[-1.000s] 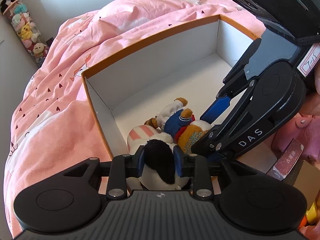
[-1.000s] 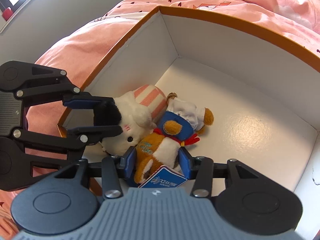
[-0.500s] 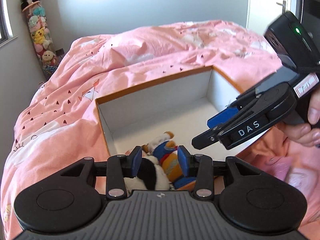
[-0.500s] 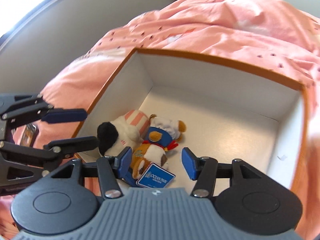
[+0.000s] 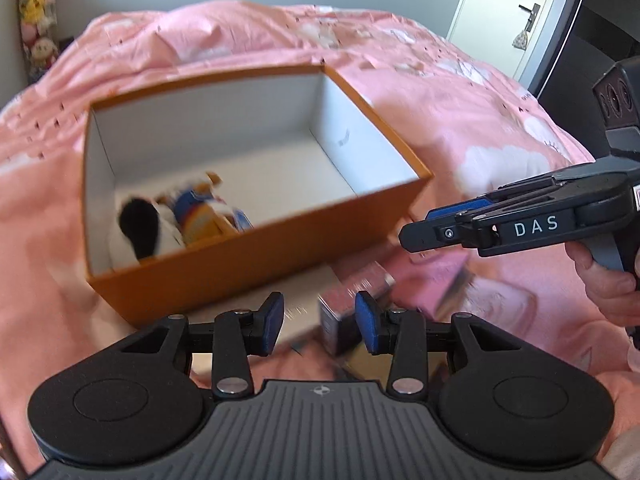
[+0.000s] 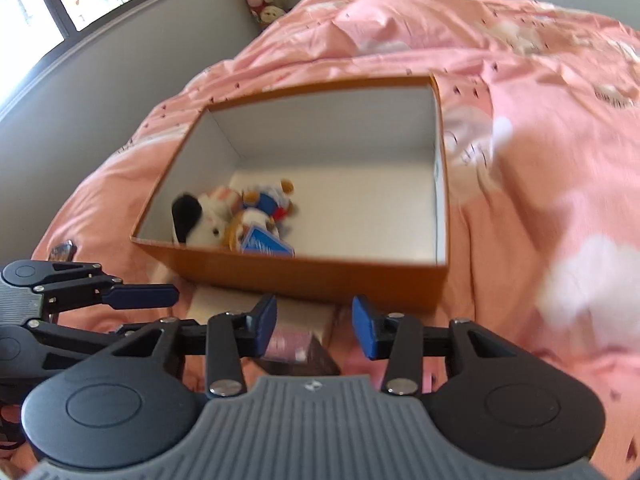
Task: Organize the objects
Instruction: 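Grasp the pink-and-white small box with the left tool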
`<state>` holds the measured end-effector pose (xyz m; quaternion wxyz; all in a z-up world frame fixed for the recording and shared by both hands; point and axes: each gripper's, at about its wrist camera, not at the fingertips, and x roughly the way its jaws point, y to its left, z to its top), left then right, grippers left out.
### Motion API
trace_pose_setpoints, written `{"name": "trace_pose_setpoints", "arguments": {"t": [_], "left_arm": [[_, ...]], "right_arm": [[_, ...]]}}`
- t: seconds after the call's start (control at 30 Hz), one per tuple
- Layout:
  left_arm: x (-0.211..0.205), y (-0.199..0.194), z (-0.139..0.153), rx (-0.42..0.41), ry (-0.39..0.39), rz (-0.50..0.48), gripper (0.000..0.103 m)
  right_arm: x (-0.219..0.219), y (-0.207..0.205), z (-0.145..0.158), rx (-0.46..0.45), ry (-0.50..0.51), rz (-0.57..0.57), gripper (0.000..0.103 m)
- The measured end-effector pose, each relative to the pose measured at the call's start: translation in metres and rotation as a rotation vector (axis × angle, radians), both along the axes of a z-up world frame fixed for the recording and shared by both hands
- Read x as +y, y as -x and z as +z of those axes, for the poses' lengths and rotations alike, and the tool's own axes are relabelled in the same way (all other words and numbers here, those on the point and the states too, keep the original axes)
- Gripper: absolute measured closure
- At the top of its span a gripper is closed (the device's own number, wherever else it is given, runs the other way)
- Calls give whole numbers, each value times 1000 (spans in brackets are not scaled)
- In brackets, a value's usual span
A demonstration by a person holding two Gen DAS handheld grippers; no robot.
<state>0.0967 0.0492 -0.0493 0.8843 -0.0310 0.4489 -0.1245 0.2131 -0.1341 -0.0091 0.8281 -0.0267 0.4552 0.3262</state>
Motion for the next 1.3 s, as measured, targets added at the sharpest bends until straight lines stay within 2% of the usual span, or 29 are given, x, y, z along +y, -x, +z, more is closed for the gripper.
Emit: {"name": "trace_pose_setpoints", "arguments": {"t": [0.17,0.3,0.4,0.6,0.8,0.93,1.0,1.1,1.17,1.3], "left_arm": [[-14,7,-11,15,-21,-9,57],[-19,1,-16,4,-40,-17,55],[-22,-7,-21,7,-55,-49,55],[-24,-19,-32,13,-76,-123,53],[-21,-33,-50,51,-49,-177,50],[-19,-41,-61,83,9,-193,49],[-20,-44,-65,92,38,-199,51],[-23,-41,-64,77,27,-203,56],[-20,-40,-61,81,46,-185,63],[-12,-30,-51,62,73,-144,67]], "right_arm": [[-12,19,-13,-22,92,-47,60],[-17,25,-21,19,78,-37,60],[-16,29,-23,18,80,-28,60],[-2,20,-27,-13,105,13,74],[5,6,-38,-4,138,40,75],[10,-1,-44,2,147,45,76],[13,-5,-48,3,160,44,76],[17,-9,-52,0,182,41,77],[16,-10,-53,2,185,34,77],[11,-8,-47,1,167,26,77]]}}
